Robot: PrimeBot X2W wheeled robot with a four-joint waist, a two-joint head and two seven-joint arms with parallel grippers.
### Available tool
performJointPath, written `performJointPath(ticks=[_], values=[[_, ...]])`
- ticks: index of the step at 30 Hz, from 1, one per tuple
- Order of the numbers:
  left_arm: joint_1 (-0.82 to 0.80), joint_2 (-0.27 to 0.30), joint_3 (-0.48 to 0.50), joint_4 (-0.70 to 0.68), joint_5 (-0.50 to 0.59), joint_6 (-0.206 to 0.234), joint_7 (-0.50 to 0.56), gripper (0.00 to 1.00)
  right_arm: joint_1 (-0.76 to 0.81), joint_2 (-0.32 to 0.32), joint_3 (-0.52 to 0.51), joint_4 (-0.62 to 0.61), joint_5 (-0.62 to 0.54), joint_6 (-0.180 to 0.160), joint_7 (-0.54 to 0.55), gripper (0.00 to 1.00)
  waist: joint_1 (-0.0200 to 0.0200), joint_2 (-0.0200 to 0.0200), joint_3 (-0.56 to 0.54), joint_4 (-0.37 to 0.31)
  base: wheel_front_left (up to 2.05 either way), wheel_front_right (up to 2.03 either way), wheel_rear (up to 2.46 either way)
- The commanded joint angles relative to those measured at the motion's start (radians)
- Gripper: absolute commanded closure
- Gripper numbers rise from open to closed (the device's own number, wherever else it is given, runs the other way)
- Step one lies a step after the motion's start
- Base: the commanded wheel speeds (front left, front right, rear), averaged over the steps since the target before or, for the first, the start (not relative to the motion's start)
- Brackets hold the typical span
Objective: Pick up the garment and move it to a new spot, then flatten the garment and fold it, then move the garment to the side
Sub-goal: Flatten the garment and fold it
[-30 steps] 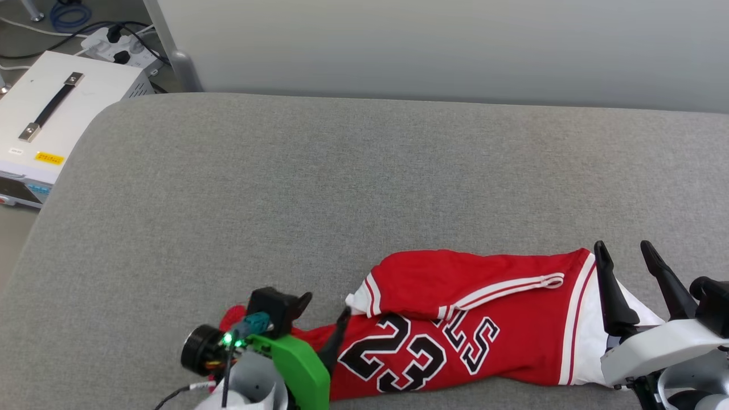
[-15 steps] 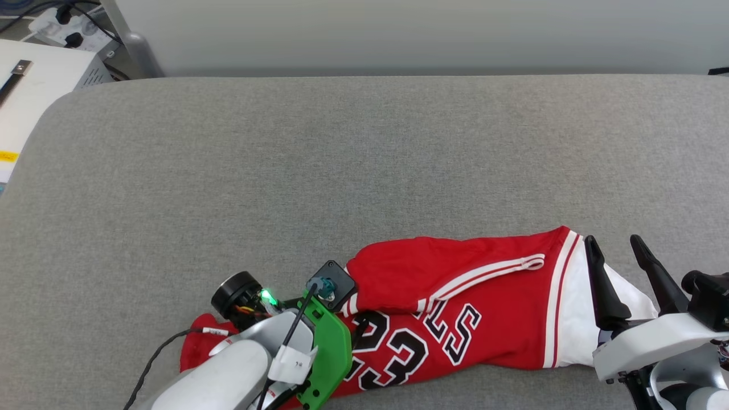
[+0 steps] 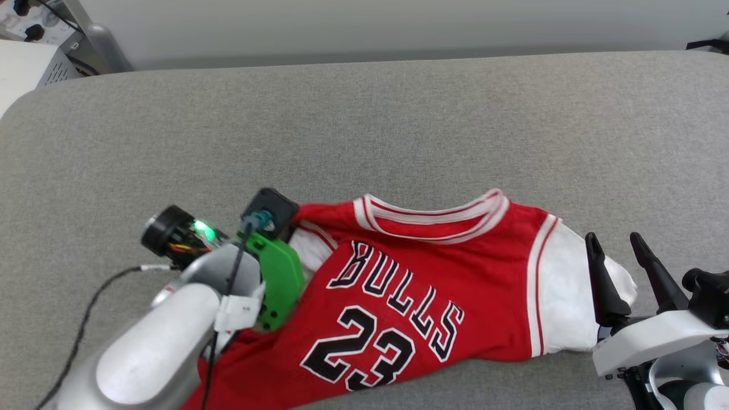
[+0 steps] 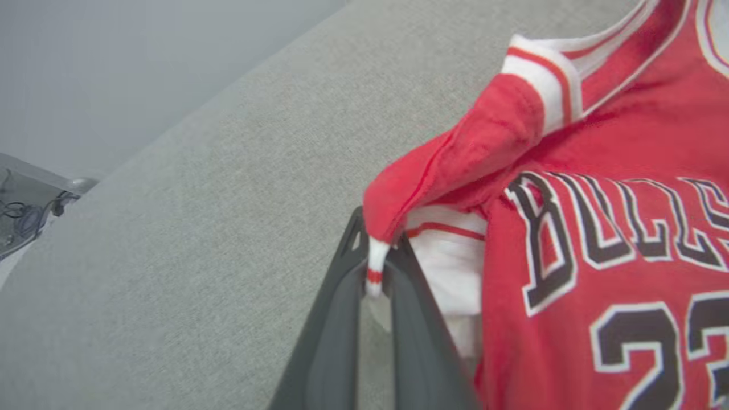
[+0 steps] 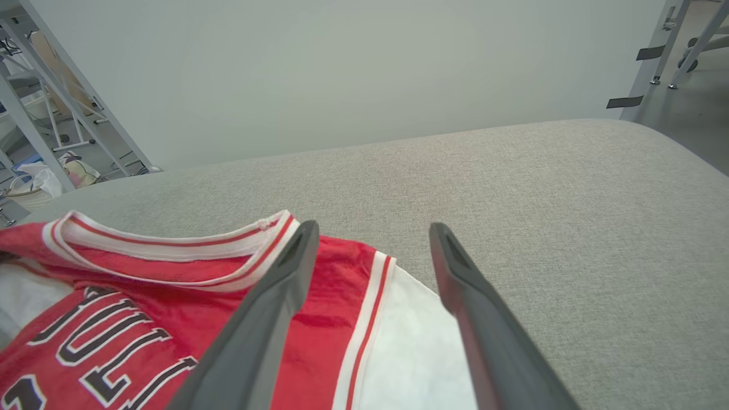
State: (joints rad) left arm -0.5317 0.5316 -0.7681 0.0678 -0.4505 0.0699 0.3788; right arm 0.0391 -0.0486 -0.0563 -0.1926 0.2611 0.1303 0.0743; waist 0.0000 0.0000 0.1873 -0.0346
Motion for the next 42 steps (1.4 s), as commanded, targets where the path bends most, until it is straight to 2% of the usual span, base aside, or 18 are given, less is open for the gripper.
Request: performJointPath(ticks=[1,4,7,10,15,20,21,22,23,24,29,32,38,42], values=[[-0.038,0.022,0.026,-0.004,0.024,0.028,-0.021,1.0,-0.015,-0.002,-0.001,0.007,0.004,0.0,-0.007,0.0,0.0,0.0,0.003,0.003,0.0,0.0,0.0],[-0.062,0.037,0.076,0.002,0.04,0.078,-0.065,1.0,-0.02,-0.002,0.0,0.01,0.004,0.0,-0.006,0.0,0.0,0.0,0.011,0.008,0.0,0.0,0.0],[-0.062,0.029,0.11,0.046,0.005,0.093,-0.081,1.0,-0.028,-0.002,0.005,0.009,0.005,0.0,-0.003,0.0,0.0,0.0,0.027,0.01,0.0,0.0,0.0],[-0.064,0.008,0.129,0.126,-0.034,0.088,-0.091,1.0,-0.04,-0.002,0.011,0.009,0.006,0.0,0.001,0.0,0.0,0.0,0.049,0.006,0.0,0.0,0.0],[-0.092,-0.053,0.142,0.313,-0.094,0.054,-0.113,1.0,-0.066,-0.002,0.017,0.008,0.002,0.0,0.006,0.0,0.0,0.0,0.098,-0.01,0.0,0.0,0.0],[-0.122,-0.103,0.148,0.463,-0.112,0.023,-0.19,1.0,-0.076,-0.002,0.012,0.018,0.002,0.0,0.002,0.0,0.0,0.0,0.119,-0.022,0.0,0.0,0.0],[-0.124,-0.111,0.151,0.484,-0.115,0.022,-0.206,0.95,-0.076,-0.002,0.009,0.02,0.002,0.0,0.002,0.0,0.0,0.0,0.119,-0.021,0.0,0.0,0.0],[-0.125,-0.121,0.155,0.507,-0.12,0.02,-0.222,0.65,-0.075,-0.002,0.007,0.022,0.001,0.0,0.001,0.0,0.0,0.0,0.118,-0.019,0.0,0.0,0.0],[-0.126,-0.127,0.157,0.521,-0.123,0.018,-0.239,0.11,-0.074,-0.002,0.004,0.024,0.001,0.0,0.0,0.0,0.0,0.0,0.116,-0.017,0.0,0.0,0.0],[-0.125,-0.134,0.162,0.535,-0.125,0.017,-0.265,0.0,-0.073,-0.002,0.001,0.025,0.0,0.0,0.0,0.0,0.0,0.0,0.11,-0.013,0.0,0.0,0.0],[-0.094,-0.162,0.184,0.557,-0.144,0.016,-0.375,0.0,-0.067,-0.002,-0.008,0.024,-0.011,0.0,0.007,0.0,0.0,0.0,0.072,0.014,0.0,0.0,0.0],[-0.053,-0.172,0.207,0.542,-0.155,0.036,-0.459,0.0,-0.058,-0.002,-0.013,0.028,-0.015,0.0,0.013,0.0,0.0,0.0,0.038,0.033,0.0,0.0,0.0],[0.066,-0.176,0.252,0.456,-0.171,0.095,-0.588,0.0,-0.035,-0.002,-0.024,0.035,-0.017,0.0,0.029,0.0,0.0,0.0,-0.017,0.06,0.0,0.0,0.0],[0.149,-0.174,0.279,0.345,-0.155,0.143,-0.628,0.0,-0.019,-0.002,-0.037,0.038,-0.016,0.0,0.04,0.0,0.0,0.0,-0.037,0.075,0.0,0.0,0.0]])
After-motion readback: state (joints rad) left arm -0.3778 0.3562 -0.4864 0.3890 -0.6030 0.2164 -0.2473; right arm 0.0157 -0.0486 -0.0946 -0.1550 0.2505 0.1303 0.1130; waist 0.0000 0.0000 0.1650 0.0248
